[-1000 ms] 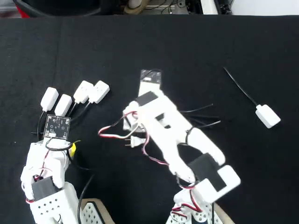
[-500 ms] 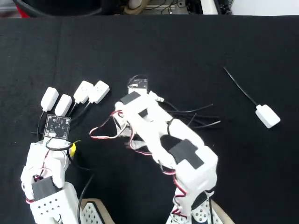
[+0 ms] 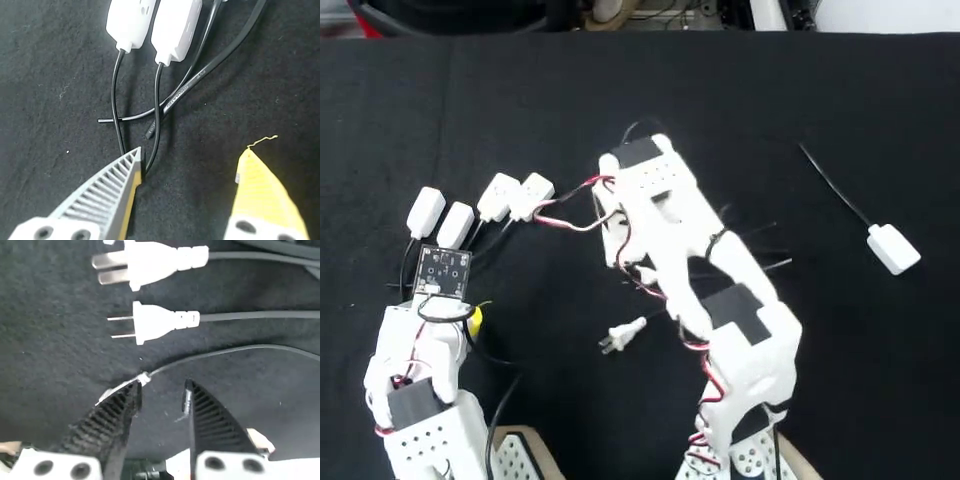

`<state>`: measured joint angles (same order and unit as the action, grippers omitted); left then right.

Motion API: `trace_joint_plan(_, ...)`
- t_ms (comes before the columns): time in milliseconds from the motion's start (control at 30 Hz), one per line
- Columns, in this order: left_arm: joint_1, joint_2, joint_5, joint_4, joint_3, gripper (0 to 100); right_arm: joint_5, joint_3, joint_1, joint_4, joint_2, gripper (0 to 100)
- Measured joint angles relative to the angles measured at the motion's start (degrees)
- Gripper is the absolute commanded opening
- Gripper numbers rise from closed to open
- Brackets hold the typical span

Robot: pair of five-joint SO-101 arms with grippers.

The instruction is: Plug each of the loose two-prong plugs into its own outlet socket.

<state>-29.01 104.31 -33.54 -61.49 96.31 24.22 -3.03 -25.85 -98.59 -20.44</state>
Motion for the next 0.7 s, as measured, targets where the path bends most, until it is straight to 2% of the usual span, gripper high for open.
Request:
trace_joint_plan(233,0.0,0.0,0.0,0.0,0.0,30,-0.1,6.8,-0.2,1.6,-0.3,13.4)
trace_joint_plan(533,0.0,0.0,0.0,0.0,0.0,30,6.2,8.3,-6.5,7.5,-1.1,13.7)
trace_joint_plan(700,0.0,0.0,0.0,0.0,0.0,30,8.3,8.4,-7.7,10.9,-5.7,13.7)
